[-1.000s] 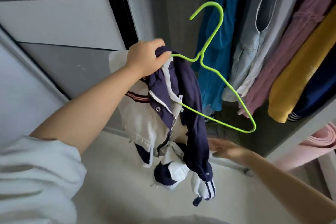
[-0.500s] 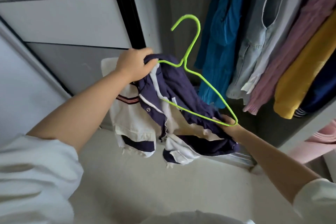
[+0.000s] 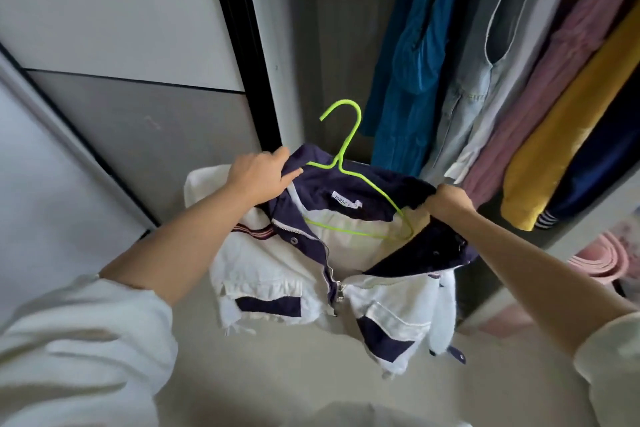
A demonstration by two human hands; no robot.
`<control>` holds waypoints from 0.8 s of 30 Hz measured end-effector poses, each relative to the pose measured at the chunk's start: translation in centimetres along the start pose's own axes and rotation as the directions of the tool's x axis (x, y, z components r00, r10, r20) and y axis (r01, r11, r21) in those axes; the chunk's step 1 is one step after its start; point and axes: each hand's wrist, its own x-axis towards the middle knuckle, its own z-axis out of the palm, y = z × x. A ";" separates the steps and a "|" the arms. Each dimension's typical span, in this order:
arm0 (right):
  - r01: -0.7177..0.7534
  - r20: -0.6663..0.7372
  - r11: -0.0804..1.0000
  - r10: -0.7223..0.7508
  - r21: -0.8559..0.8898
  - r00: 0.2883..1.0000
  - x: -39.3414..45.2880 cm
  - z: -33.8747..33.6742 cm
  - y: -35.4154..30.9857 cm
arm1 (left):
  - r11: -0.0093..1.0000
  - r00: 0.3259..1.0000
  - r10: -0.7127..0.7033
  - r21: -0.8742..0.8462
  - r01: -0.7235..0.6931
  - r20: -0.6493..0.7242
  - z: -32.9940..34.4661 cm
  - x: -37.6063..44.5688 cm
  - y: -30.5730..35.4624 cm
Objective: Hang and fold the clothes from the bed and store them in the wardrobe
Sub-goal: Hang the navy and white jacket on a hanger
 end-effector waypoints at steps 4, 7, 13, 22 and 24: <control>-0.100 -0.005 0.942 0.108 0.319 0.994 0.0 -1.4 -2.0 | 0.998 0.998 -0.069 -0.009 0.070 0.012 0.4 -0.2 2.1; -0.074 -0.026 0.700 0.131 0.710 0.991 -0.6 -2.5 -4.3 | 0.991 0.993 -0.120 -0.058 0.119 -0.011 -0.2 0.5 3.5; 0.139 -0.126 0.209 -0.077 0.968 0.989 -4.6 -3.7 -7.6 | 0.896 0.965 -0.227 -0.417 0.154 -0.133 -2.0 2.0 4.1; -0.185 0.082 -0.218 -0.410 0.958 0.909 -4.7 -7.6 -1.1 | 0.709 0.827 -0.413 -0.705 0.029 -0.381 -5.8 3.6 1.6; -0.161 0.073 -0.221 -0.359 0.962 0.930 -4.5 -6.8 -0.5 | 0.710 0.808 -0.399 -0.704 -0.027 -0.434 -5.8 3.6 1.9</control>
